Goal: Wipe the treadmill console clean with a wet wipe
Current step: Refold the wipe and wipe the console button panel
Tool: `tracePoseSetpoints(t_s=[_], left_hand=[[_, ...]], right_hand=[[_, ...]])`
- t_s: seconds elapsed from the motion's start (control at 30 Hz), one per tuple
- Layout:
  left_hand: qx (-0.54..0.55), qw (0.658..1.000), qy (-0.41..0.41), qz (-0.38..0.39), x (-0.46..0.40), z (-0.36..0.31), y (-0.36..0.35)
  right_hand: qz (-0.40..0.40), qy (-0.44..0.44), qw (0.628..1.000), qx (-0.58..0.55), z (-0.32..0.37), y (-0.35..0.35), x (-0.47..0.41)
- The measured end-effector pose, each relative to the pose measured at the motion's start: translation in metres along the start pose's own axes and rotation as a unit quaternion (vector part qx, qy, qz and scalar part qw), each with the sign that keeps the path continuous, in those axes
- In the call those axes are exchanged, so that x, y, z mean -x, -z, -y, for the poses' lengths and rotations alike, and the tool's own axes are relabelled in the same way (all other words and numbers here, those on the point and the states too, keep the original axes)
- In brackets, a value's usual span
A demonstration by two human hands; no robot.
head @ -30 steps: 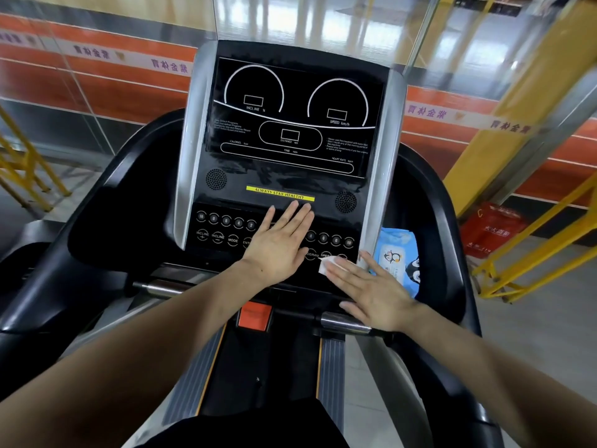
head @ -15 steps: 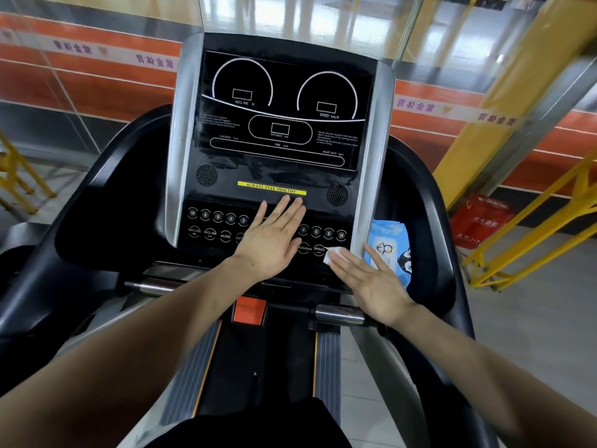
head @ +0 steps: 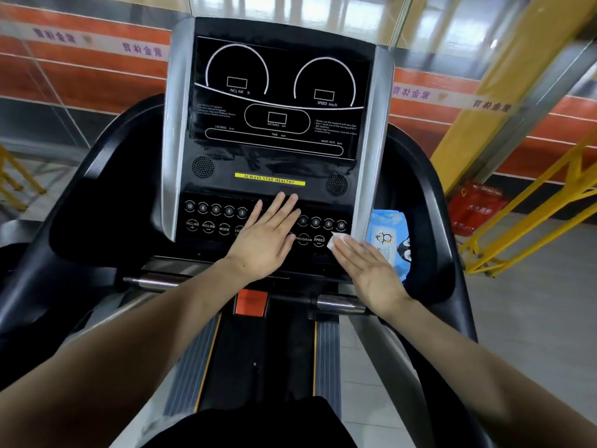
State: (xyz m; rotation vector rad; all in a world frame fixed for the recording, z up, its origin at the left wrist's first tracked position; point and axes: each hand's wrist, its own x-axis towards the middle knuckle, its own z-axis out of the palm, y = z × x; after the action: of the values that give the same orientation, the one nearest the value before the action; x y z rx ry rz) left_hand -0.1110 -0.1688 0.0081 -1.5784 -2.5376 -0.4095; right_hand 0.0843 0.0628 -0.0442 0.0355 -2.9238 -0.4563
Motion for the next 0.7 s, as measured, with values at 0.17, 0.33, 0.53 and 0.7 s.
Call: tracePoseSetpoints(t_s=[0.17, 0.33, 0.53, 0.7], left_hand=[[0.014, 1.0, -0.006, 0.0, 0.017, 0.004, -0.003], [0.037, 0.999, 0.003, -0.029, 0.027, 0.011, -0.002], [0.05, 0.996, 0.055, -0.047, 0.044, 0.024, 0.007], [0.071, 0.992, 0.094, -0.054, 0.058, 0.024, 0.011]], right_hand=[[0.038, 0.031, 0.998, -0.026, 0.01, -0.001, 0.003], [0.035, 0.078, 0.994, -0.074, 0.021, 0.016, -0.022], [0.001, 0.055, 0.987, -0.153, 0.023, 0.018, -0.043], [-0.099, -0.049, 0.965, -0.238, 0.046, 0.03, -0.042]])
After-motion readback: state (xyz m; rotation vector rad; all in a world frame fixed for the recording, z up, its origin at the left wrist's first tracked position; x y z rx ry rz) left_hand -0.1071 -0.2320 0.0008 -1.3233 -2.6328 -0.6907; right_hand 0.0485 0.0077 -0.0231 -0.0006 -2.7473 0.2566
